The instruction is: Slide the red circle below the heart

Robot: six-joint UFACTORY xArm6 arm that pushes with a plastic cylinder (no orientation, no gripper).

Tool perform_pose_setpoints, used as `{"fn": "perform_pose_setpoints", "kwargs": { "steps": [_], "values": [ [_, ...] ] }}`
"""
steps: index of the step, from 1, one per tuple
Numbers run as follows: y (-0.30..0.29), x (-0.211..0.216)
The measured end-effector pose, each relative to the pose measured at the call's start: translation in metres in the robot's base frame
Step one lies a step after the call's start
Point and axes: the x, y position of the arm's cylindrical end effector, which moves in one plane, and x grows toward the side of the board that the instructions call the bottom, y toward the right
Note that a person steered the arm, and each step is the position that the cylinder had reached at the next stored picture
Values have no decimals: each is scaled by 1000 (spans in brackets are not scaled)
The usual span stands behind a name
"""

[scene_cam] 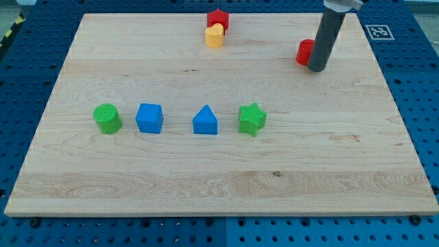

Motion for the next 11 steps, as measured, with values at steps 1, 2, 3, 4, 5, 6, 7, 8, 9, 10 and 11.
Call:
{"fn": "perform_pose_setpoints", "kwargs": {
  "steps": [1, 2, 3, 4, 5, 6, 7, 8, 9, 10, 11],
  "values": [
    [26, 0],
    [66, -21],
    [65, -35],
    [58, -35],
    [37, -34],
    [0, -30],
    [-44, -27],
    [-84, -27],
    [-114, -27],
    [-123, -27],
    [-141, -27]
  ]
}}
